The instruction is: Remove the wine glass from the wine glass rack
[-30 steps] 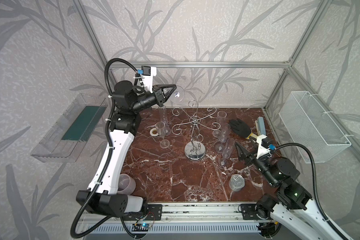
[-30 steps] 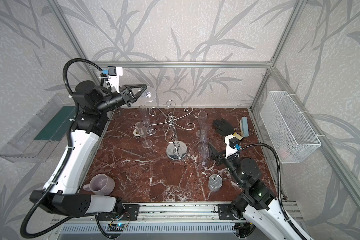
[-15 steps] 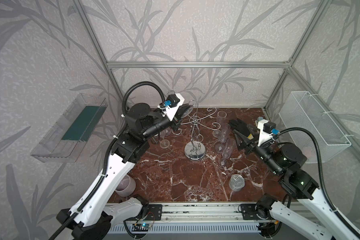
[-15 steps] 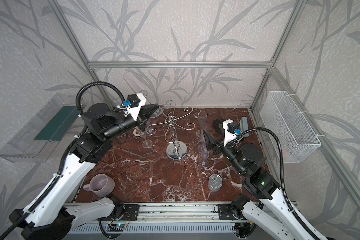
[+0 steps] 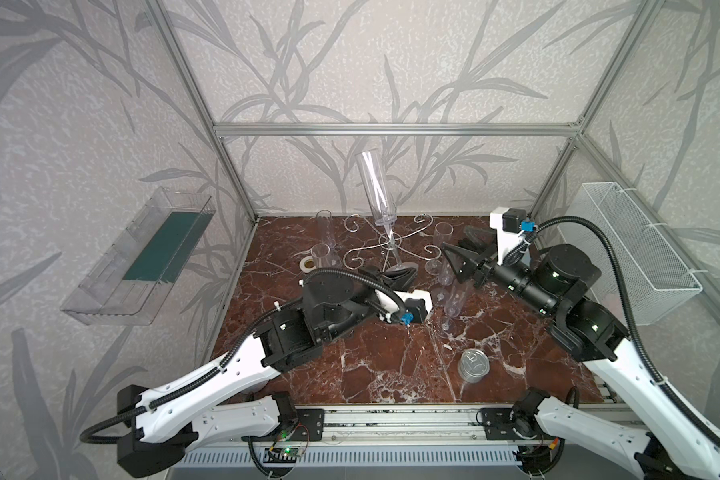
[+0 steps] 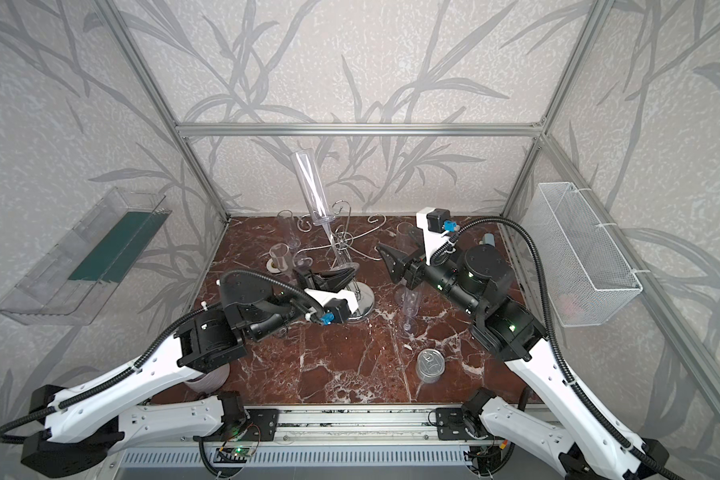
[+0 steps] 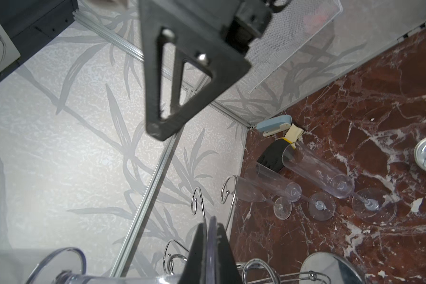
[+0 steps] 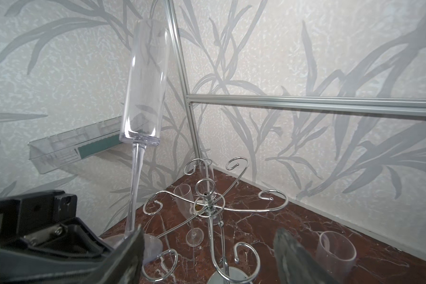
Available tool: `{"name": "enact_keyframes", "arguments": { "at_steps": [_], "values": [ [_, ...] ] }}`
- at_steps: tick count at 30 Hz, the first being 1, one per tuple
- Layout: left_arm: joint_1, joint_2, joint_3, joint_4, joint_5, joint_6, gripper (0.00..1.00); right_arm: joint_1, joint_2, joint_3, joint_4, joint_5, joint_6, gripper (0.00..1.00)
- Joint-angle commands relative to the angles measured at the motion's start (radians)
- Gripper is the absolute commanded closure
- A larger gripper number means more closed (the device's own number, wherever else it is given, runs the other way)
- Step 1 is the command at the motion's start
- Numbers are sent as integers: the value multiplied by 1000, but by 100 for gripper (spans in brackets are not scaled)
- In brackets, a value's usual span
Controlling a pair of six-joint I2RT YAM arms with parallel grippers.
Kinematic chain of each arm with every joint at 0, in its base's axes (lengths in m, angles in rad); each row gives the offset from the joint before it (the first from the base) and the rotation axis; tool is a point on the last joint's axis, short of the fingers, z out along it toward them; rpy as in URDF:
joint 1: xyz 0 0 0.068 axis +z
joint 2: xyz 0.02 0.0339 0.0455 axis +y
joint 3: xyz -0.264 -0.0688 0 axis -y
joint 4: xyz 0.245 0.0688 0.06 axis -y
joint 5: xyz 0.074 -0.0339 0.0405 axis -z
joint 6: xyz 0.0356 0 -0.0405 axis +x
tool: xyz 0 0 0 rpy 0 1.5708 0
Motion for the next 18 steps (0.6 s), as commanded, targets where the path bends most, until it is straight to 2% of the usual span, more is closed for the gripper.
{"name": "enact_keyframes", "arguments": {
  "at_steps": [1,6,10,18],
  "values": [
    [-45,-22,-34,126,-111,244,100,-1,46,70,-31,-139,10,20],
    [-92,-16,-92,212,-166,368,100,10,113,123,-52,-227,19,22],
    [-110,2,-129,290,-204,458,100,35,139,142,-69,-252,4,23],
    [-116,22,-133,293,-226,494,100,119,192,190,-103,-261,-61,24]
  ]
}}
